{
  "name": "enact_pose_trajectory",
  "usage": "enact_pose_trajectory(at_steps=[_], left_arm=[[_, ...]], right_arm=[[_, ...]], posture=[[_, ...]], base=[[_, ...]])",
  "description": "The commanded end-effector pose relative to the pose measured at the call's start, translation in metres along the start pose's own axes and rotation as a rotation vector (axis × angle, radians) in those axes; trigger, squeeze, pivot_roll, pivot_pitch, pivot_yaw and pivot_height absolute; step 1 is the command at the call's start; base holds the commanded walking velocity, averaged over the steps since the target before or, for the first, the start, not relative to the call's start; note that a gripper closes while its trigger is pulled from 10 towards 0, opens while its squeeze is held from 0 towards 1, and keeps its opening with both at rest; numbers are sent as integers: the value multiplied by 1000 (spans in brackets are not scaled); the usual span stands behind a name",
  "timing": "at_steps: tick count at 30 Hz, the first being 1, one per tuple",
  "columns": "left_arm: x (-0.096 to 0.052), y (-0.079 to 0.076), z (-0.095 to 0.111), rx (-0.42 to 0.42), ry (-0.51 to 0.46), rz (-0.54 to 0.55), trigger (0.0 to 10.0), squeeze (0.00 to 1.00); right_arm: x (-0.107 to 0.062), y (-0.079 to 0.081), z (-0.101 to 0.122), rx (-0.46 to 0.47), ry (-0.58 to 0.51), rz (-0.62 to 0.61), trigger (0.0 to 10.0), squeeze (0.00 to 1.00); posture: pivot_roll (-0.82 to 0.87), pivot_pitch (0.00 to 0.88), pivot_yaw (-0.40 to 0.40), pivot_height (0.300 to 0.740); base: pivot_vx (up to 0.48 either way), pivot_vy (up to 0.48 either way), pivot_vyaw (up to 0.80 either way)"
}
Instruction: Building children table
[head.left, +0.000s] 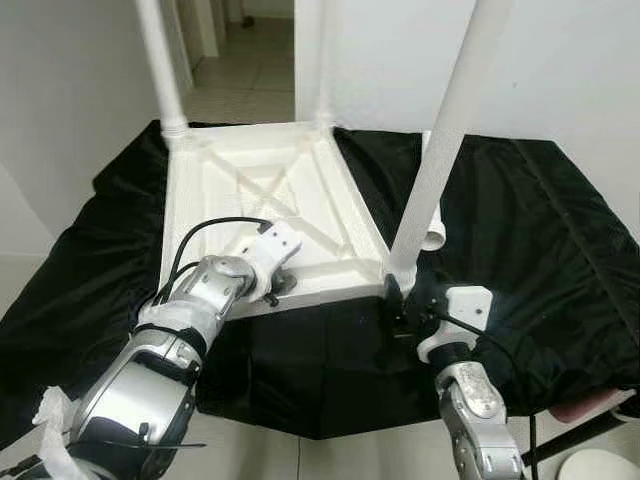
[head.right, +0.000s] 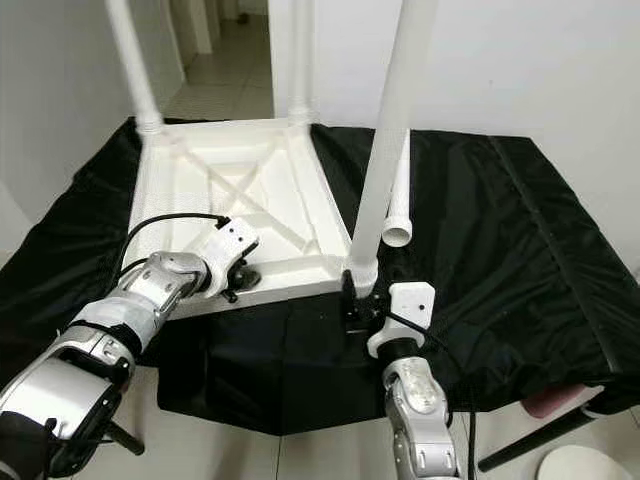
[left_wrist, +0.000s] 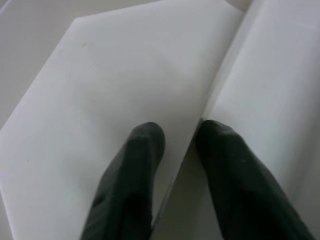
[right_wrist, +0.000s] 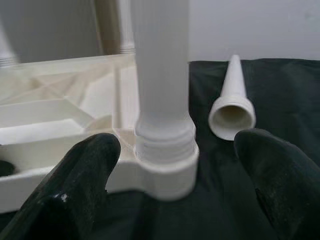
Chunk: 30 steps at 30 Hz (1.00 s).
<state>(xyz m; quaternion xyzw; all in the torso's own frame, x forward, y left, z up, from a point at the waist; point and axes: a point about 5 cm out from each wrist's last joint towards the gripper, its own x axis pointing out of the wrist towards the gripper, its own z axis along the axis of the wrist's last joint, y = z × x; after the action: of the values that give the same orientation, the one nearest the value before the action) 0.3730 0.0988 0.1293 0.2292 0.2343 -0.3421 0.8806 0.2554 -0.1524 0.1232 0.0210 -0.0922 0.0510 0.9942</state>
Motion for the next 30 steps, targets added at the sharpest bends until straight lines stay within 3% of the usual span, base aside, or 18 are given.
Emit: enact_pose_trajectory(at_steps=[1, 8, 10, 14, 15, 20, 22, 25, 27, 28, 30], left_arm=[[-7, 24, -15, -40, 60, 281, 2863, 0], [-9, 27, -15, -65, 46, 305, 2667, 0], [-8, 25, -11, -75, 31, 309, 0, 0], [-5, 19, -6, -74, 6, 302, 0, 0], [-3, 14, -1, -56, -17, 287, 9882, 0], [5, -5, 11, -6, -81, 227, 10000, 0], [5, -5, 11, -6, -81, 227, 10000, 0], [6, -20, 24, -11, -175, 166, 10000, 0], [6, -22, 26, -13, -196, 158, 10000, 0], [5, -22, 28, -36, -212, 154, 10000, 1000], [5, -23, 30, -34, -228, 149, 10000, 1000]], right_arm=[[-3, 0, -1, 7, 11, -6, 10000, 0], [-7, 5, -3, 3, 27, 5, 10000, 0], [-7, 5, -3, 3, 29, 5, 10000, 0], [-8, 4, -3, 1, 30, 5, 10000, 0], [-8, 4, -3, -1, 32, 4, 10000, 0], [-7, 2, -3, -6, 38, 2, 10000, 0], [-7, 2, -3, -6, 38, 2, 10000, 0], [-7, 3, -4, -7, 38, 0, 10000, 0], [-7, 4, -4, -6, 38, -1, 10000, 0], [-7, 4, -4, -4, 38, -2, 10000, 0], [-7, 4, -4, -2, 36, -4, 10000, 0]], posture=[[-57, 0, 24, 740], [-61, 0, 19, 740], [-62, 0, 16, 740], [-62, 0, 15, 740], [-62, 0, 13, 740], [-59, 3, 14, 740], [-59, 3, 14, 740], [-56, 0, 18, 740], [-56, 0, 19, 740], [-56, 0, 20, 740], [-56, 0, 20, 740]], base=[[0, 0, 0], [0, 0, 0], [0, 0, 0], [0, 0, 0], [0, 0, 0], [0, 0, 0], [0, 0, 0], [0, 0, 0], [0, 0, 0], [0, 0, 0], [0, 0, 0]])
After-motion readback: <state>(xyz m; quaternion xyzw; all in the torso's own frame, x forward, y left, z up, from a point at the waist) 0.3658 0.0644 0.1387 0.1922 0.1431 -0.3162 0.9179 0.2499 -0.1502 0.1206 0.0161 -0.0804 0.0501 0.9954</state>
